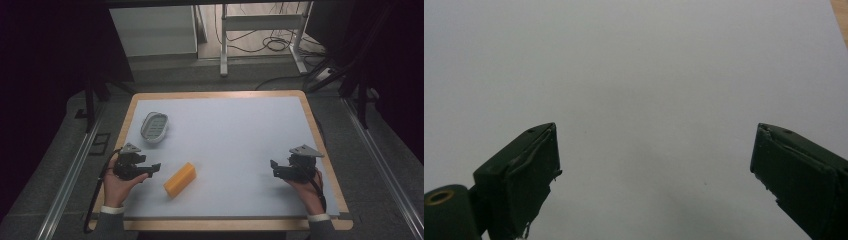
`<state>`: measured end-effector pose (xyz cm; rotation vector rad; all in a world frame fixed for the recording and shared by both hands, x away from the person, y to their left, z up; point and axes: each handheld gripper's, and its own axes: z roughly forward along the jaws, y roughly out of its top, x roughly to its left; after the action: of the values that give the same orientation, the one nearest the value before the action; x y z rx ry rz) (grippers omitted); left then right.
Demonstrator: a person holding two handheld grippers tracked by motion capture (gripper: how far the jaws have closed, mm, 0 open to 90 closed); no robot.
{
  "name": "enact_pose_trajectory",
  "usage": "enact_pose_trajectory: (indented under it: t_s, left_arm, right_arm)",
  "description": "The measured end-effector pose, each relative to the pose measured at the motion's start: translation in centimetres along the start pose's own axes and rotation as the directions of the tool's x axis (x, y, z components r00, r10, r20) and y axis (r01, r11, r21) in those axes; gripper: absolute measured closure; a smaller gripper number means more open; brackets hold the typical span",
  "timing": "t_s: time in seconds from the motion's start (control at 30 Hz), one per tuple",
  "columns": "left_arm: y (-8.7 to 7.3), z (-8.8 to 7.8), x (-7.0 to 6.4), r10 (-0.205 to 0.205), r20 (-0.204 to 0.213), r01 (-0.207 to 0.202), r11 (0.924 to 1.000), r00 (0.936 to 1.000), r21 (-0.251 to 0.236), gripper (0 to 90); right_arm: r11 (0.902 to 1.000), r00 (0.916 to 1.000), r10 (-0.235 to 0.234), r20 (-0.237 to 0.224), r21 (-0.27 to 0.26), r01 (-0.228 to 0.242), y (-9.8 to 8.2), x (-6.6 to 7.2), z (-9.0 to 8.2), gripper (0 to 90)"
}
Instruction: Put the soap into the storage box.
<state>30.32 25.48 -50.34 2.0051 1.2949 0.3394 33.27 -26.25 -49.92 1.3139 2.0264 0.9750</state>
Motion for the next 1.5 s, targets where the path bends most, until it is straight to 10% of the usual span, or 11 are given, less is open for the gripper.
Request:
enact_pose_trajectory:
  t_s: [0.73,1.5]
  left_arm:
    - [0.4,-1.3,0.1,-0.002,-0.022,0.002,0.9999,0.9998,-0.015,27.3]
    - [3.1,-7.0,-2.9,0.047,0.037,-0.046,0.998,0.9982,-0.043,24.6]
  right_arm:
    - [0.9997,0.9998,0.019,0.005,0.012,-0.019,-0.9,-0.8,-0.2,6.5]
    - [0.9995,0.9985,0.019,-0.052,-0.025,-0.02,-1.1,-1.8,-1.0,6.5]
